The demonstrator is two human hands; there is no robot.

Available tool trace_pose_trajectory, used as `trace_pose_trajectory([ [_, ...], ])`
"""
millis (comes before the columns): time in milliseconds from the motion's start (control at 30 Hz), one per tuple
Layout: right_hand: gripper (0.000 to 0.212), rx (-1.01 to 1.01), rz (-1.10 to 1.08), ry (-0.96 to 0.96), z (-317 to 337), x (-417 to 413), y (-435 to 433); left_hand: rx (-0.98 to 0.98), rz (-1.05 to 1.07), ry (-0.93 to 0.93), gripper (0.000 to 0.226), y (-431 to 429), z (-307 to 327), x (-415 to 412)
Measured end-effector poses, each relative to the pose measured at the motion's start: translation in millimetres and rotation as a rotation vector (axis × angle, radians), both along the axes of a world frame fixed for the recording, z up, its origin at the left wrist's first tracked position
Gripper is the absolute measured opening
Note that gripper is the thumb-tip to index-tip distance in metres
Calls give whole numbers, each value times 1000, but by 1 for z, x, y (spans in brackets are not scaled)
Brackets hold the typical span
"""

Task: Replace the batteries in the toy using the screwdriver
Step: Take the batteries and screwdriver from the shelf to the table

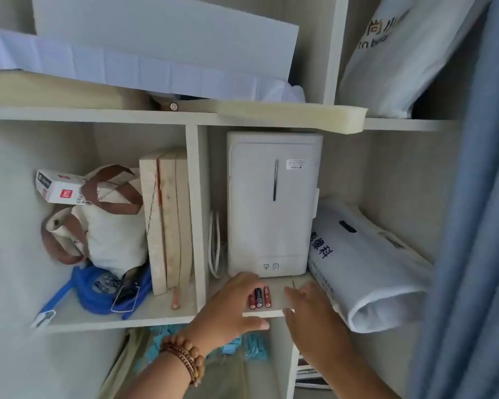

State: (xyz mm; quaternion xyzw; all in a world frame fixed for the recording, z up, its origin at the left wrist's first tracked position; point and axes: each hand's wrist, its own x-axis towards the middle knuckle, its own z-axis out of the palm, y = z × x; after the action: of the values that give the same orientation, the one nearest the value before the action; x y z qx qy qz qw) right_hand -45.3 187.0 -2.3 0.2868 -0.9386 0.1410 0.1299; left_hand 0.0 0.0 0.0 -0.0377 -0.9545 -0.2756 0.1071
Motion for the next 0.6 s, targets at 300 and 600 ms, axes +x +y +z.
trace_pose_trajectory([
  [300, 33, -118, 61, -32, -16, -26, -1, 94, -1, -5, 66, -3, -11, -34],
  [600, 14, -171, 94, 39, -36, -41, 3, 127, -17, 6, 45, -9, -15, -39],
])
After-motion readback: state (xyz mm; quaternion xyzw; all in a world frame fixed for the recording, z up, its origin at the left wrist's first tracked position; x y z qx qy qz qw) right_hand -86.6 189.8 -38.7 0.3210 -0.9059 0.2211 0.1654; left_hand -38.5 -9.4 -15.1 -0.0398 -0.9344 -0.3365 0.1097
